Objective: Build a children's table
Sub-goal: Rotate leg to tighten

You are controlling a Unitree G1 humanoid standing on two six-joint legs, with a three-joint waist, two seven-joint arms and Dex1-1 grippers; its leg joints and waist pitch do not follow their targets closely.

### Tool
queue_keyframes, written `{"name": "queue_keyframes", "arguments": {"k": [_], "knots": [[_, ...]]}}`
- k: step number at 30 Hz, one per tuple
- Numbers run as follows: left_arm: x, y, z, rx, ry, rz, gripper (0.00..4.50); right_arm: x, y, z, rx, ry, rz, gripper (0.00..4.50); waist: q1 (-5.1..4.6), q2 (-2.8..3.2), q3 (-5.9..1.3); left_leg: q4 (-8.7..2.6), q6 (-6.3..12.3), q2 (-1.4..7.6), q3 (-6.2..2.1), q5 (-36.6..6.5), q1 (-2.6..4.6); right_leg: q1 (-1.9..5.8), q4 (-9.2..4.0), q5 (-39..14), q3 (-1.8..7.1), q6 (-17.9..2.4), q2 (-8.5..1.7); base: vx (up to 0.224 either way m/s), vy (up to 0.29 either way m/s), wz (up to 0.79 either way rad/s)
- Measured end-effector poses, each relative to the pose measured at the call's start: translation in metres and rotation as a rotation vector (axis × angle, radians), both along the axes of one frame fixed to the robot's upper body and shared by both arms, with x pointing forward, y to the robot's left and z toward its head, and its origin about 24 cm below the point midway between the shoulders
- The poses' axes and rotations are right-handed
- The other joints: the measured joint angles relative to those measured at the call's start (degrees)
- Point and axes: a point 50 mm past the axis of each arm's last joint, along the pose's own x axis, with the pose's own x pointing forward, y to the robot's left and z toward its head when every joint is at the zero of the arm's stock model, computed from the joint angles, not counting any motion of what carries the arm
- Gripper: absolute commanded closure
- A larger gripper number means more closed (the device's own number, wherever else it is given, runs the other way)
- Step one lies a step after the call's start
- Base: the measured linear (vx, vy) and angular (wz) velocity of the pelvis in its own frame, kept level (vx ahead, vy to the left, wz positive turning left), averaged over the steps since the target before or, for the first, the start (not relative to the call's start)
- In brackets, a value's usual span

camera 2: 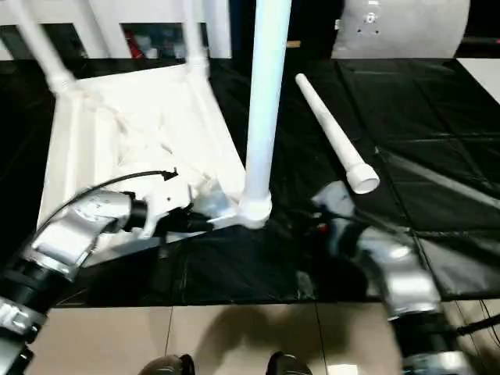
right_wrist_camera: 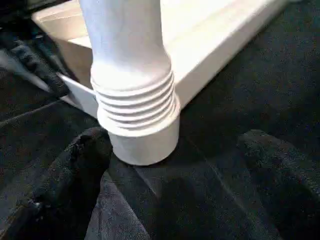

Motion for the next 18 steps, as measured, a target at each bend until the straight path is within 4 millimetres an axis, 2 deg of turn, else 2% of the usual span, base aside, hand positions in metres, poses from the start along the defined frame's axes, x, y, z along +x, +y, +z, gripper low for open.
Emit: {"name": "queue_keyframes", "arguments": {"k": [3,7,10,11,13,18], "knots": [[0.000,0.002,0.001,0.022,0.001,-0.053,4.50,0.002,0.003,0.007,-0.016,-0.019,0.071,0.01,0.18,0.00,0.00,0.13,0.03,0.01,-0.02,-0.02,0.02,-0.01,0.04,0.00,-0.01,0.00,0.00,0.000,0.000,0.00],[-0.001,0.000,0.002,0.049,0.001,-0.122,4.50,0.000,0.015,0.006,-0.036,0.001,0.192,0.01,0.76,-0.01,0.00,0.24,0.10,0.00,-0.02,-0.06,-0.02,-0.01,0.04,0.00,-0.01,0.00,-0.03,0.000,0.000,0.00],[-0.001,-0.003,0.004,0.066,-0.003,-0.170,4.50,0.007,0.026,0.011,-0.050,-0.019,0.241,0.01,1.25,-0.01,0.00,0.31,0.10,0.00,-0.01,-0.06,-0.04,-0.06,0.14,0.01,-0.01,-0.01,-0.06,0.000,0.000,0.00],[-0.001,-0.004,0.004,0.069,-0.005,-0.180,4.50,0.009,0.029,0.013,-0.054,-0.026,0.260,0.28,1.47,-0.02,0.00,0.32,0.10,0.00,-0.01,-0.06,-0.05,-0.07,0.18,0.01,-0.01,-0.02,-0.05,0.000,0.000,0.00],[-0.001,-0.005,0.004,0.074,-0.008,-0.194,4.50,0.010,0.035,0.012,-0.050,-0.020,0.285,0.28,1.72,-0.03,0.00,0.36,0.10,0.01,-0.02,-0.06,-0.05,-0.08,0.24,0.00,-0.01,-0.02,-0.06,0.000,0.000,0.00],[-0.001,-0.005,0.004,0.082,-0.009,-0.213,4.50,0.010,0.037,0.008,-0.040,0.020,0.315,0.73,1.64,-0.03,0.00,0.52,0.15,-0.01,0.00,-0.10,-0.12,-0.11,0.33,0.00,0.00,-0.02,-0.11,0.000,0.000,0.00]]}}
